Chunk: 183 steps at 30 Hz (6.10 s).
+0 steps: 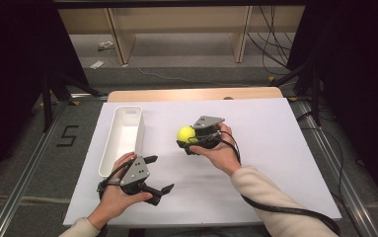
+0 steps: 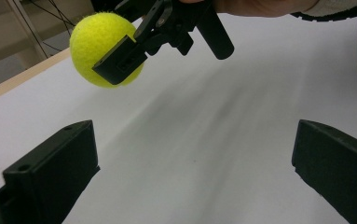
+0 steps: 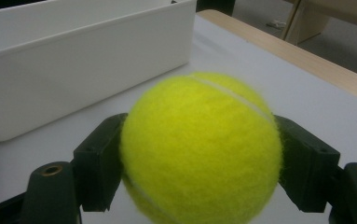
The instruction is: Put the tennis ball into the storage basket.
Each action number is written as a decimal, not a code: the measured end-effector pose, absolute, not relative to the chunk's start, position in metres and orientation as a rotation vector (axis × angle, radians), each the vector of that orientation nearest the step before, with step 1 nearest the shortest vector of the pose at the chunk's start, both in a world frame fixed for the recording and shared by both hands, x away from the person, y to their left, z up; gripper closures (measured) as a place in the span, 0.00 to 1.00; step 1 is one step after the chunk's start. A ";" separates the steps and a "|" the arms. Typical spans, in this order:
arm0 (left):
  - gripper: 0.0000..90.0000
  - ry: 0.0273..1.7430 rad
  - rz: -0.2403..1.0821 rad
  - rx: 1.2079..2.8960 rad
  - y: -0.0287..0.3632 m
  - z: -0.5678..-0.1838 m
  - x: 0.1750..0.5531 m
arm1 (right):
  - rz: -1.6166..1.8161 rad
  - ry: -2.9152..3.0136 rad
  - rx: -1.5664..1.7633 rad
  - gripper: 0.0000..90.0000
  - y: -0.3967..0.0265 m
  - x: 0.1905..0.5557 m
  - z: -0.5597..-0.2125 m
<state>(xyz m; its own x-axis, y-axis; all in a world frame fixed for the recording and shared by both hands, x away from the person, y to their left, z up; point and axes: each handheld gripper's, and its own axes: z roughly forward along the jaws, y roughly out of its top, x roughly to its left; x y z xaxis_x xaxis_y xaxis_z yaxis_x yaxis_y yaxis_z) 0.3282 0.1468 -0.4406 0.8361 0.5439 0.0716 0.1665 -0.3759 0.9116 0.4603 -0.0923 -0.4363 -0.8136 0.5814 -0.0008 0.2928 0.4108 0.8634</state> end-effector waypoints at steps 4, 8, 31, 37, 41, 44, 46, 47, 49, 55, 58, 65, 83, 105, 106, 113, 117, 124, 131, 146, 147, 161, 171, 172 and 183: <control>0.00 0.528 0.438 1.946 0.147 -0.441 0.329 | 1.370 2.366 0.759 0.29 -0.091 0.460 -0.435; 0.00 0.530 0.440 1.946 0.147 -0.441 0.328 | 1.380 2.358 0.755 0.29 -0.090 0.460 -0.432; 0.00 0.529 0.438 1.948 0.147 -0.441 0.328 | 1.423 2.359 0.729 0.29 -0.079 0.460 -0.426; 0.00 0.528 0.437 1.948 0.147 -0.441 0.328 | 1.434 2.362 0.723 0.29 -0.076 0.460 -0.425; 0.00 0.529 0.439 1.943 0.147 -0.441 0.328 | 1.443 2.361 0.723 0.29 -0.075 0.460 -0.424; 0.00 0.527 0.437 1.949 0.147 -0.441 0.328 | 1.446 2.362 0.721 0.29 -0.074 0.459 -0.423; 0.00 0.528 0.439 1.946 0.146 -0.441 0.328 | 1.448 2.363 0.720 0.29 -0.073 0.459 -0.423; 0.00 0.528 0.440 1.947 0.146 -0.441 0.328 | 1.448 2.363 0.718 0.29 -0.073 0.459 -0.423; 0.00 0.529 0.440 1.948 0.147 -0.441 0.328 | 1.452 2.362 0.720 0.29 -0.073 0.459 -0.422; 0.00 0.529 0.441 1.948 0.146 -0.441 0.328 | 1.460 2.359 0.713 0.29 -0.070 0.459 -0.421; 0.00 0.527 0.441 1.949 0.146 -0.441 0.328 | 1.459 2.361 0.718 0.29 -0.068 0.459 -0.420; 0.00 0.525 0.443 1.949 0.146 -0.441 0.328 | 1.459 2.363 0.703 0.29 -0.066 0.459 -0.420; 0.00 0.517 0.443 1.952 0.145 -0.441 0.328 | 1.470 2.369 0.705 0.29 -0.061 0.458 -0.421; 0.00 0.516 0.439 1.952 0.145 -0.441 0.328 | 1.496 2.374 0.700 0.29 -0.052 0.458 -0.420; 0.00 0.515 0.439 1.953 0.145 -0.441 0.327 | 1.498 2.372 0.697 0.29 -0.052 0.458 -0.420; 0.00 0.514 0.441 1.953 0.145 -0.441 0.327 | 1.509 2.369 0.699 0.29 -0.048 0.457 -0.418; 0.00 0.514 0.440 1.952 0.145 -0.441 0.327 | 1.503 2.373 0.698 0.29 -0.047 0.458 -0.418; 0.00 0.515 0.441 1.951 0.145 -0.441 0.328 | 1.498 2.373 0.678 0.29 -0.043 0.458 -0.415; 0.00 0.515 0.439 1.952 0.145 -0.441 0.327 | 1.502 2.374 0.678 0.29 -0.042 0.458 -0.413; 0.00 0.518 0.438 1.955 0.146 -0.441 0.327 | 1.506 2.377 0.673 0.29 -0.035 0.458 -0.412; 0.00 0.517 0.438 1.954 0.146 -0.441 0.327 | 1.506 2.377 0.671 0.29 -0.035 0.458 -0.412; 0.00 0.523 0.436 1.946 0.147 -0.441 0.328 | 1.502 2.390 0.659 0.29 -0.028 0.461 -0.410; 0.00 0.519 0.437 1.951 0.146 -0.441 0.328 | 1.513 2.380 0.658 0.29 -0.026 0.461 -0.405; 0.00 0.518 0.439 1.953 0.146 -0.441 0.327 | 1.517 2.378 0.659 0.29 -0.025 0.461 -0.405; 0.00 0.516 0.440 1.947 0.146 -0.440 0.327 | 1.521 2.377 0.662 0.29 -0.022 0.463 -0.406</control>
